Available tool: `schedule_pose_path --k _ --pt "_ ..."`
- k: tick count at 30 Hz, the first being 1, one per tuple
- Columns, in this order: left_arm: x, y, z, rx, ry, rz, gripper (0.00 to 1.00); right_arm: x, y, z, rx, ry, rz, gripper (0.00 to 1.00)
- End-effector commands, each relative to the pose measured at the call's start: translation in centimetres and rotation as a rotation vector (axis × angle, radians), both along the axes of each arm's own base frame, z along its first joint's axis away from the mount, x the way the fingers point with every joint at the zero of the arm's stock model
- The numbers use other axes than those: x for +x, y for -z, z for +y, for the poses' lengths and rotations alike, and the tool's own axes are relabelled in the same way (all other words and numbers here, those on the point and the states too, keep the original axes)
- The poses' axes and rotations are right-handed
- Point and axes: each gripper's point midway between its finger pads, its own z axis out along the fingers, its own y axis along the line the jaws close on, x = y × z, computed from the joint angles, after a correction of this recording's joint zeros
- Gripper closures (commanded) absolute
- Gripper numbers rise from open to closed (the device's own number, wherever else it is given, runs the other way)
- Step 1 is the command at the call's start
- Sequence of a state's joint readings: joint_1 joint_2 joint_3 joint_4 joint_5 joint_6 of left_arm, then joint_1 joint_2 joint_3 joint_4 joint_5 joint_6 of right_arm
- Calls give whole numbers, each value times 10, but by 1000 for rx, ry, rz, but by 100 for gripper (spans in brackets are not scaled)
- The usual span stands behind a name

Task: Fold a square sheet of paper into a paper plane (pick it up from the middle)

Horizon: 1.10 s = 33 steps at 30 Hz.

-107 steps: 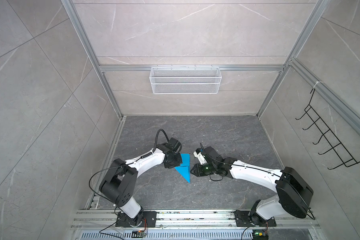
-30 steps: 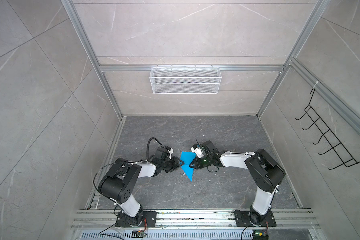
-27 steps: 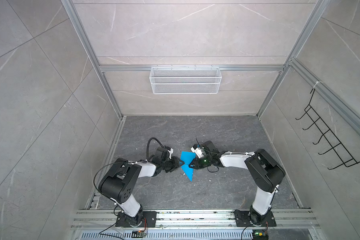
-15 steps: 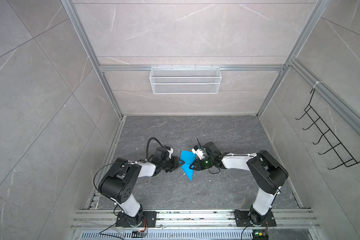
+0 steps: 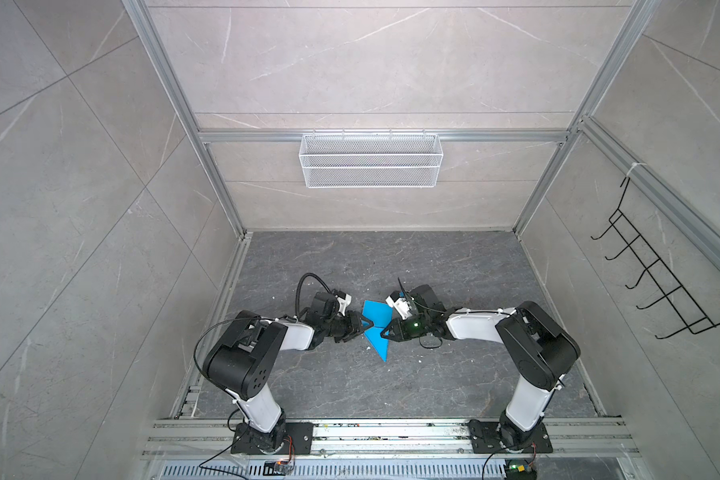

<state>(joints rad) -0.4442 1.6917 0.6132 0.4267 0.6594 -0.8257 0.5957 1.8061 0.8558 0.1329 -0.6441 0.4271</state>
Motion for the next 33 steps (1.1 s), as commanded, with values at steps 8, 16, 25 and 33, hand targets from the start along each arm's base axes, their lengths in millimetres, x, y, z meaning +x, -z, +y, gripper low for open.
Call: schedule_pose_path --k 8,16,25,33 --pt "7 -21 -12 -53 95 -120 60 4 -1 -8 4 33 -2 84" --pt "8 -12 -14 -48 110 -101 66 4 3 -10 -5 36 9 90" --pt "10 -10 -19 -67 123 -90 71 4 14 -13 -34 40 27 92" --pt "15 -10 -21 -66 114 -86 82 3 17 -15 -45 35 32 92"
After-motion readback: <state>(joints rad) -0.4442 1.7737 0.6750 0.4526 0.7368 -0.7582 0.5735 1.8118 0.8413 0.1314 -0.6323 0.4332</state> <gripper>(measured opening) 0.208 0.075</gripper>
